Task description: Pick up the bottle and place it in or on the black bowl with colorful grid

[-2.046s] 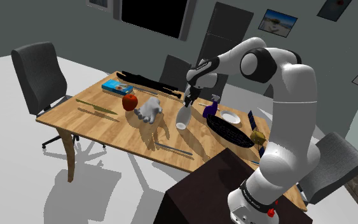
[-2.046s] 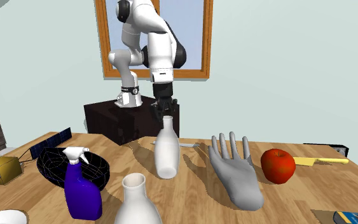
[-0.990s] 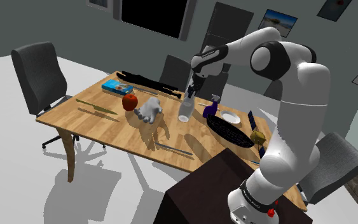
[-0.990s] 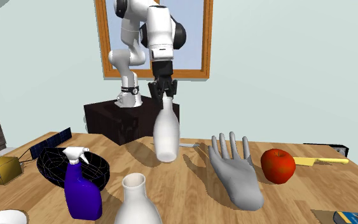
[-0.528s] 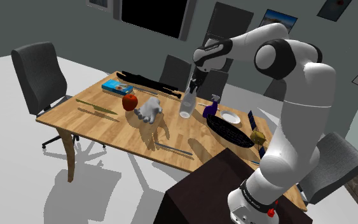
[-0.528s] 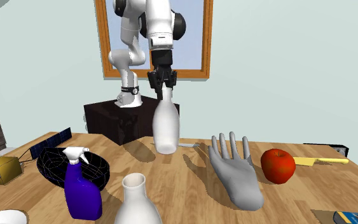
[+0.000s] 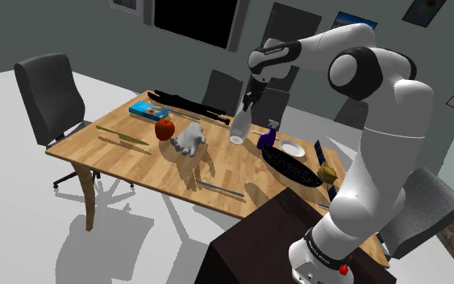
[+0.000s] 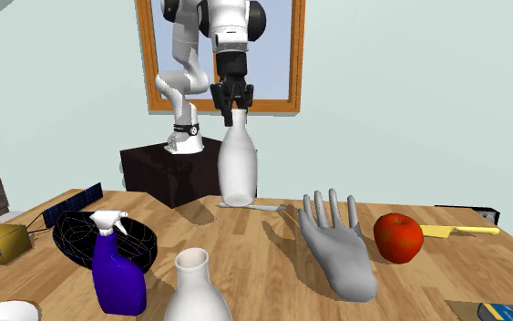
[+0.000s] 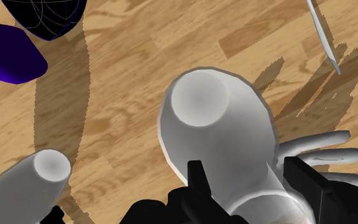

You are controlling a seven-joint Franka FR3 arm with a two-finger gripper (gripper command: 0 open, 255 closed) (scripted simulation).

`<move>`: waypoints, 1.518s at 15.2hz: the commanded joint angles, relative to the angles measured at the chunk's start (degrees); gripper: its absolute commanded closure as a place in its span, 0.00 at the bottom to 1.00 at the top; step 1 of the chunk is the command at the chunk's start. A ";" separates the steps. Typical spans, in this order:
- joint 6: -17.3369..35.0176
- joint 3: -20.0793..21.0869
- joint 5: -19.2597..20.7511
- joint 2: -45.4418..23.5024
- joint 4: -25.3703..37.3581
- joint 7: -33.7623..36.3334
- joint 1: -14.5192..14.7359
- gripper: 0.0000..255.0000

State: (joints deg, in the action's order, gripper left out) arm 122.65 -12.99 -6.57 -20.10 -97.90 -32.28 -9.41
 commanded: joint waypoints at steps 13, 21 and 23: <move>-4.06 -4.70 0.06 8.55 -4.88 -12.07 -7.31 1.00; -7.85 -8.59 -0.63 10.52 -3.67 -21.75 -13.13 1.00; -9.01 -9.61 -0.97 10.46 -2.65 -24.27 -14.65 1.00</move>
State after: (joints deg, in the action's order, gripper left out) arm 114.12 -21.92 -7.24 -9.50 -101.02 -54.70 -23.00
